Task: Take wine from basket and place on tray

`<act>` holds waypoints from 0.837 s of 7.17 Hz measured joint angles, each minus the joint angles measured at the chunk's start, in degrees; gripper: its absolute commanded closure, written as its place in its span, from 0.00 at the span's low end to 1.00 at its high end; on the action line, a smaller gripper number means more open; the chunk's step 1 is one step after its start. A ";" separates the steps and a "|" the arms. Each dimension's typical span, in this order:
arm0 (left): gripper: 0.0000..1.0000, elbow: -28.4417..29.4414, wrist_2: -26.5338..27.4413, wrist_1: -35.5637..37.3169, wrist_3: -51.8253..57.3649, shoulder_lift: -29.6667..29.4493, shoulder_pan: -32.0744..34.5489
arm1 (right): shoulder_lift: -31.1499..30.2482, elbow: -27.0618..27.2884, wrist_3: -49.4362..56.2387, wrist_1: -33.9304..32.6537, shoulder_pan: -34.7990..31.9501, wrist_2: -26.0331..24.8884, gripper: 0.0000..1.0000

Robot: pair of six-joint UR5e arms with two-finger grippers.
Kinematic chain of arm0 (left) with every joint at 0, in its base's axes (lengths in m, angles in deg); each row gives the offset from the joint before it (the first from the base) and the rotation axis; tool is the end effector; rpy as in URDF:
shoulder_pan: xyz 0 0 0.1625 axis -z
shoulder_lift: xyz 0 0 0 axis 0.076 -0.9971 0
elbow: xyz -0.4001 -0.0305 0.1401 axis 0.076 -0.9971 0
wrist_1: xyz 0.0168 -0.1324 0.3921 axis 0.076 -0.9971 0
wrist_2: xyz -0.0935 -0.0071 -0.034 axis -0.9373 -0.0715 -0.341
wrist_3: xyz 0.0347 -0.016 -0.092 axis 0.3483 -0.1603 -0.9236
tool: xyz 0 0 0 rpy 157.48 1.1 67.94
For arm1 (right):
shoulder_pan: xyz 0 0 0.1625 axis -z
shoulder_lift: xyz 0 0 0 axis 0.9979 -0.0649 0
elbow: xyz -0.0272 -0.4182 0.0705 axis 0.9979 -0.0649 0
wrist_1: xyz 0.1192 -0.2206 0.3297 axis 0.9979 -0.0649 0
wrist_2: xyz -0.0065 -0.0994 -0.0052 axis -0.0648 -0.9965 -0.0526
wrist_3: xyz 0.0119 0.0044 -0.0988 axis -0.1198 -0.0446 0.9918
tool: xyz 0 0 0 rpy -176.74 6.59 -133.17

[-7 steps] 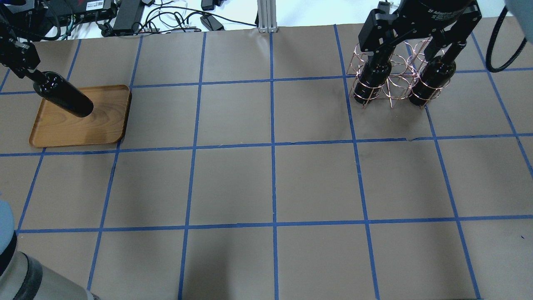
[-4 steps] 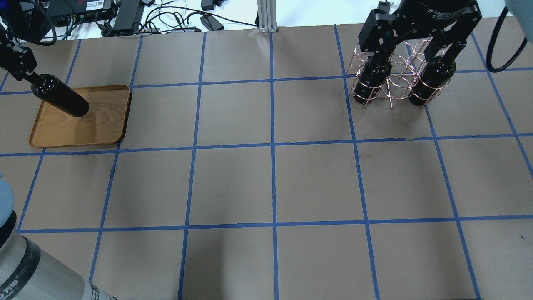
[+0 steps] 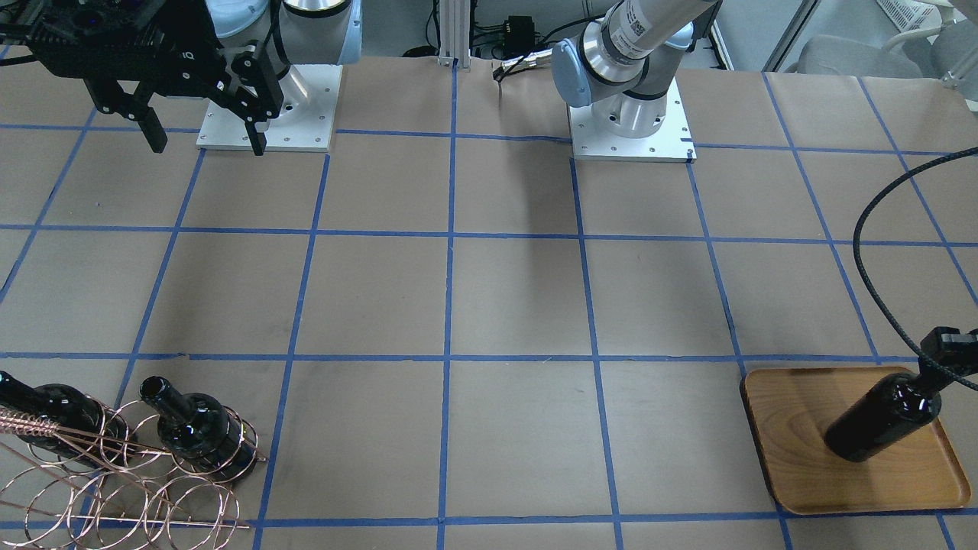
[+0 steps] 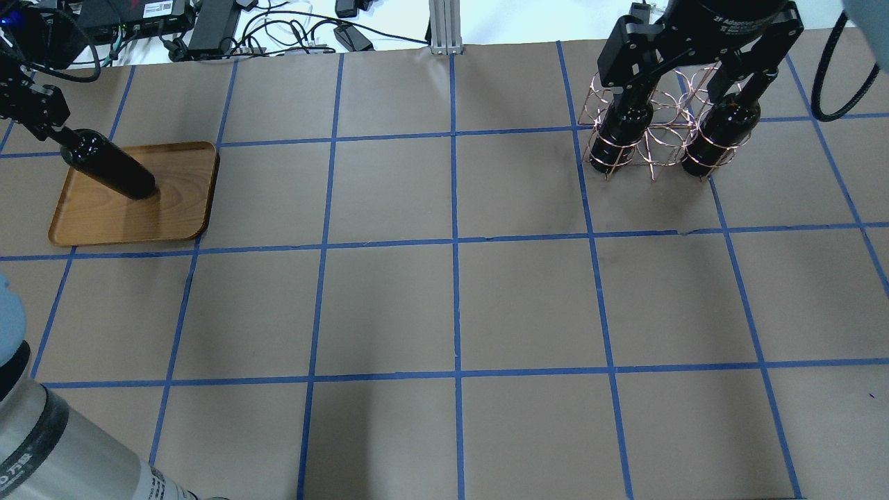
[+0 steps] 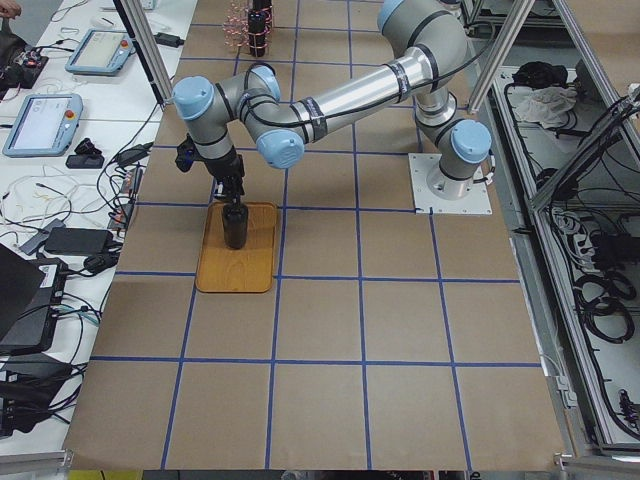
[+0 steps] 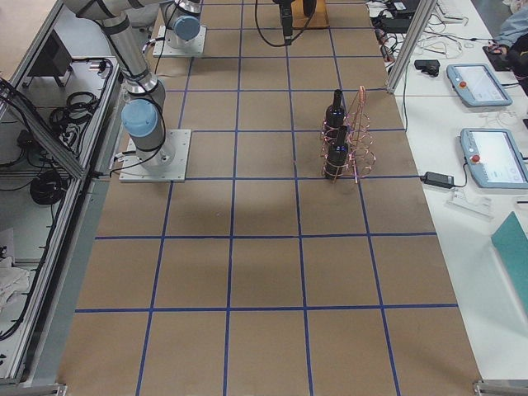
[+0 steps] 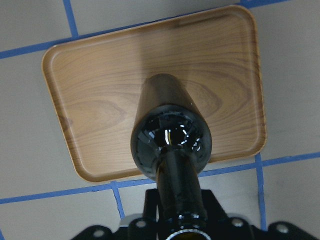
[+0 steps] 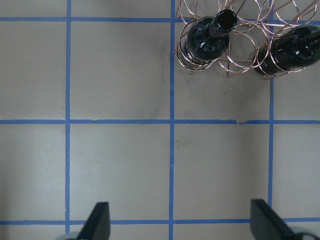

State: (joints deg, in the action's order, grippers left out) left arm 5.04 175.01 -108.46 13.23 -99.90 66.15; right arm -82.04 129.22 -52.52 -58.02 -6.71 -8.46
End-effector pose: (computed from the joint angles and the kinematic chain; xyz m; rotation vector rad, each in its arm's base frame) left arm 0.2179 -0.6671 0.3890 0.2556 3.0747 0.1606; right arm 0.1553 -0.4794 0.5706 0.0241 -3.1095 0.2145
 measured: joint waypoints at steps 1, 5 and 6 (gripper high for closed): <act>0.00 0.01 -0.02 0.15 -0.01 0.08 -0.15 | 0.00 0.00 -0.02 0.00 0.00 0.00 0.00; 0.00 -0.89 0.13 -4.08 -1.99 6.68 1.73 | -0.05 0.06 0.07 0.14 0.00 -0.02 0.00; 0.00 -2.00 0.15 -4.71 -6.16 9.64 5.23 | -0.08 0.07 0.13 0.16 0.00 -0.02 0.00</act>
State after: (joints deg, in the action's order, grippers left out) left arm 3.03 175.17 -113.17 7.08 -90.26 71.38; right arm -82.11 129.29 -52.39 -57.86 -6.70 -8.48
